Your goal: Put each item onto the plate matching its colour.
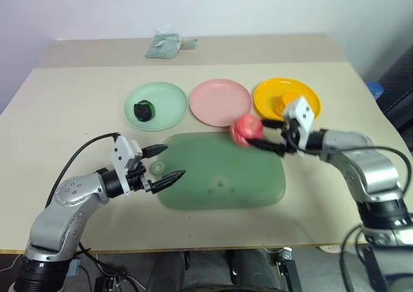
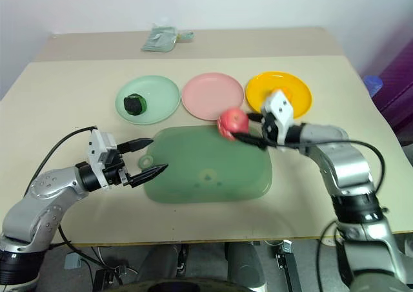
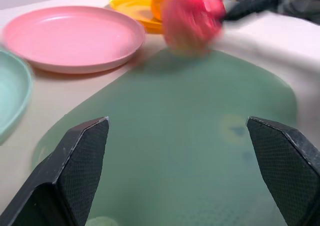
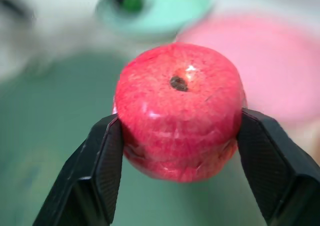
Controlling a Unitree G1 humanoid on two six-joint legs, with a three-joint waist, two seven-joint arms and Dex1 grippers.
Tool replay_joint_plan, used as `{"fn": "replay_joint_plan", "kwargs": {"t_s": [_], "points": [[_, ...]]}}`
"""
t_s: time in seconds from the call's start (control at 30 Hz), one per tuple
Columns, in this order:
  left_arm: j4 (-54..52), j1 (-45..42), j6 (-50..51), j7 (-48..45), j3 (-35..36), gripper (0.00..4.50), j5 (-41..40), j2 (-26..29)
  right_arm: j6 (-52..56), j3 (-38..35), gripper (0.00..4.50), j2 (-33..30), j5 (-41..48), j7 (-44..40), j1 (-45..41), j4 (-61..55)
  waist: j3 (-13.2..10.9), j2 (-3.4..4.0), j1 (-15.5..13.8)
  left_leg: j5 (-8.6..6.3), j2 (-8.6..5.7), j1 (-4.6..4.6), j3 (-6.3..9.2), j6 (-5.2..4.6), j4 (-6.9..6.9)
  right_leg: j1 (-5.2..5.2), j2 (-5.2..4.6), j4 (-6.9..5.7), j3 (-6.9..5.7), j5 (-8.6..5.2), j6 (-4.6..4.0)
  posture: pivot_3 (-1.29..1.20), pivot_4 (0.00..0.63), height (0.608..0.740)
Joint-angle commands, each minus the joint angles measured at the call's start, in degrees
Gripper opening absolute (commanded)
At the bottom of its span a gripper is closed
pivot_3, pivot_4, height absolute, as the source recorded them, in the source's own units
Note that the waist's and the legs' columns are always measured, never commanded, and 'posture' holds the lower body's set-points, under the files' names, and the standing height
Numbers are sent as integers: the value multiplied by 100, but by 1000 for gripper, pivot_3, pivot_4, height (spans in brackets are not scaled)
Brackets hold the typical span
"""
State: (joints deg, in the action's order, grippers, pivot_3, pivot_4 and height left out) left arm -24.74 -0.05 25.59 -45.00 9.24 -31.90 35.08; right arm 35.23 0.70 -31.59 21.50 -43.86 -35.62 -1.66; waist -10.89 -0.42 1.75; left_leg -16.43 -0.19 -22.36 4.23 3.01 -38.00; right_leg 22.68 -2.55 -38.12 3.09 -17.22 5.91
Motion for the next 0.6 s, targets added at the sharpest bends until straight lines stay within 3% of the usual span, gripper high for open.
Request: {"fn": "replay_joint_plan", "kwargs": {"t_s": [0.03,0.2,0.33,0.5,0.6], "points": [[-41,70,-71,303,459,4500,-88,-81,194,31,2871,602,-324,890,-775,901,0,0,13,2,-1,-3,3,3,2,4,-1,-1,-1,0,-1,0,150,740],[-73,392,-151,481,713,4500,80,-27,-392,321,2871,1379,-927,1362,-1706,2575,1,-1,23,3,-9,-23,1,6,8,22,-12,6,-4,0,-1,0,150,740],[-203,538,-167,648,803,4500,77,-87,-1077,293,4447,1434,-1081,1218,-1845,2834,1,0,13,7,-12,-67,1,13,1,65,-16,-1,-5,1,1,0,150,740],[-245,744,-233,869,1020,4500,116,-161,-1491,-15,4447,589,-740,205,-1063,1643,1,-1,-4,8,-10,-80,11,15,-1,76,-12,-7,-11,1,1,0,150,740],[170,871,-474,1102,1499,4500,344,-136,-1465,-589,4447,-339,-255,-705,-12,944,3,-3,-111,8,-10,-79,12,13,-2,68,-13,0,-14,1,1,0,150,740]]}}
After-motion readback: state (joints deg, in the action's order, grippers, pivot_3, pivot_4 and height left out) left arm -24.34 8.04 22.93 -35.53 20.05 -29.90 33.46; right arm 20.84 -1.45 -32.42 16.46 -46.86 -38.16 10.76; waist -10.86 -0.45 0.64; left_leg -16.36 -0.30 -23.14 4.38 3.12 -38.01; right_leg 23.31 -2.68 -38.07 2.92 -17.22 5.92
